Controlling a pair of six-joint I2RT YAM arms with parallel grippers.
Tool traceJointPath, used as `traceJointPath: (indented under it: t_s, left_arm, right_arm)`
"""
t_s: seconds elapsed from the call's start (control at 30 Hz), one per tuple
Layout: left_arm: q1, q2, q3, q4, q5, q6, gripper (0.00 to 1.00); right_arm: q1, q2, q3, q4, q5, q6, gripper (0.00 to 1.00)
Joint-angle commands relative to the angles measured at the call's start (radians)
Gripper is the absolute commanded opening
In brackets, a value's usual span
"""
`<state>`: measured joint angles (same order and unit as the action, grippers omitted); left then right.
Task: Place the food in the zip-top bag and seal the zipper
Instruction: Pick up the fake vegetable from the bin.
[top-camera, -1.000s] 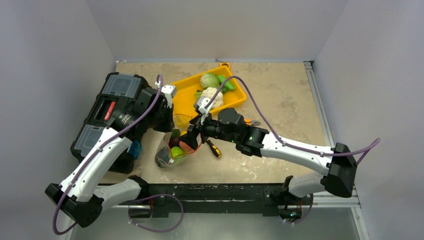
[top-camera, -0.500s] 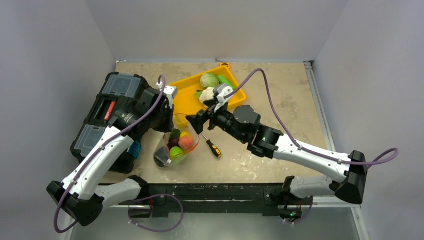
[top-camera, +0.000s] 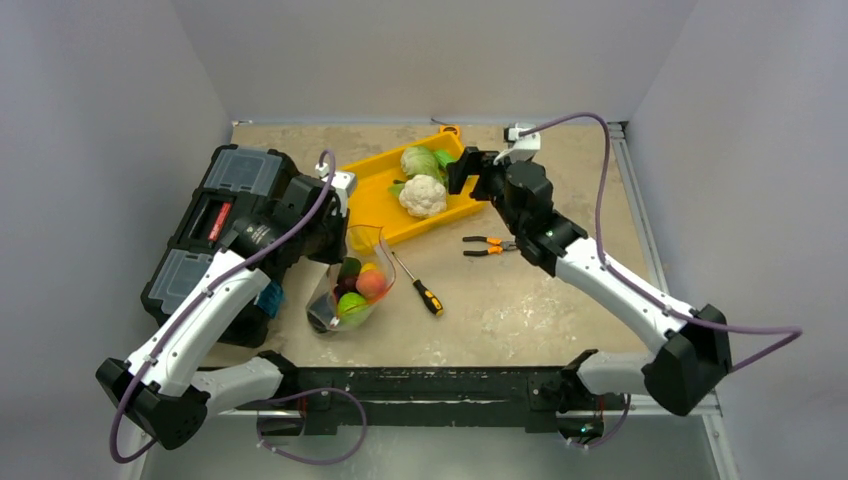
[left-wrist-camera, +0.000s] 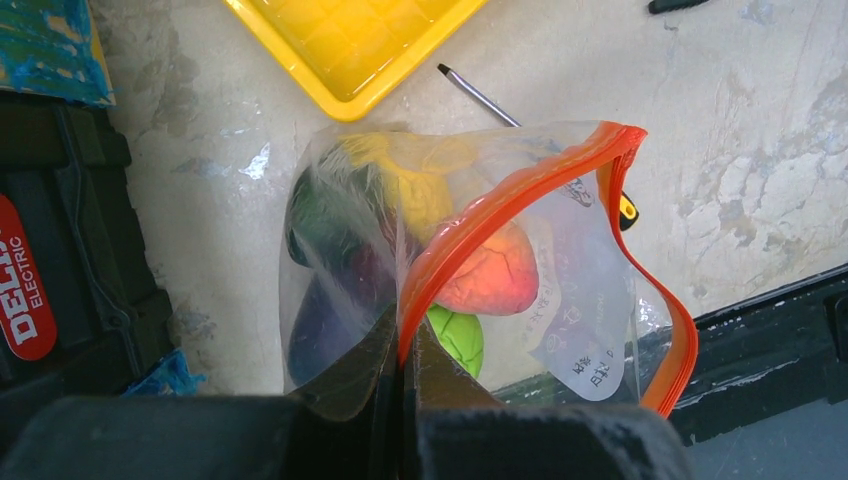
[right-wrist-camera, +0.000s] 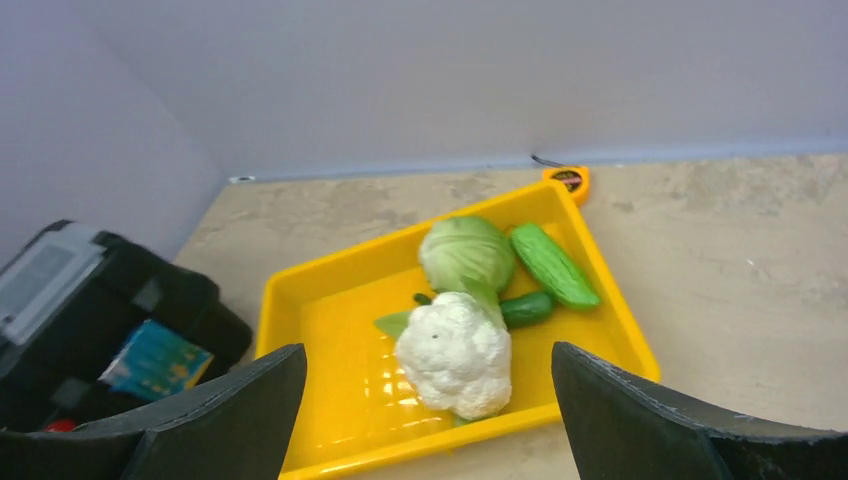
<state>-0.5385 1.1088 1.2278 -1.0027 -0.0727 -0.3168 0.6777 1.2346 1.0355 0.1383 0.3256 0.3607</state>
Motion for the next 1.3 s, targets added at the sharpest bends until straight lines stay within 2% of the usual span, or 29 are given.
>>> traceJointPath:
  t_s: [0.0, 0.13, 0.47, 0.6, 0.77, 0.93, 1.1, 1.27]
  left_arm:
    - [0.006, -0.010, -0.002, 0.030, -0.025, 0.024, 0.00]
    - [0.005, -0.014, 0.000, 0.017, -0.030, 0.026, 0.00]
    - [0.007, -0.045, -0.013, -0.001, -0.073, 0.027, 0.00]
    - [0.007, -0.044, -0.009, -0.003, -0.070, 0.031, 0.00]
    - [0.007, -0.036, -0.007, 0.003, -0.078, 0.036, 0.00]
    - [0.009, -0.020, 0.002, 0.004, -0.067, 0.036, 0.00]
    - [0.010, -0.016, 0.007, 0.010, -0.091, 0.048, 0.00]
    - [0.017, -0.021, 0.013, -0.011, -0.219, 0.033, 0.00]
  right_arm:
    - [-0.097, 0.137, 0.090, -0.053, -0.095, 0.121, 0.93]
    - [-0.143, 0.302, 0.226, -0.092, -0.155, 0.128, 0.92]
    - [-0.153, 0.730, 0.670, -0.258, -0.135, 0.003, 0.97]
    - [-0.154, 0.835, 0.784, -0.309, -0.059, -0.054, 0.99]
    - [-0.154, 0.959, 0.929, -0.377, -0.068, -0.147, 0.95]
    - [-0.153, 0.968, 0.929, -0.374, 0.023, -0.220, 0.91]
    - [-0.154, 0.977, 0.923, -0.366, 0.035, -0.296, 0.86]
    - [-0.154, 0.993, 0.922, -0.359, 0.100, -0.353, 0.83]
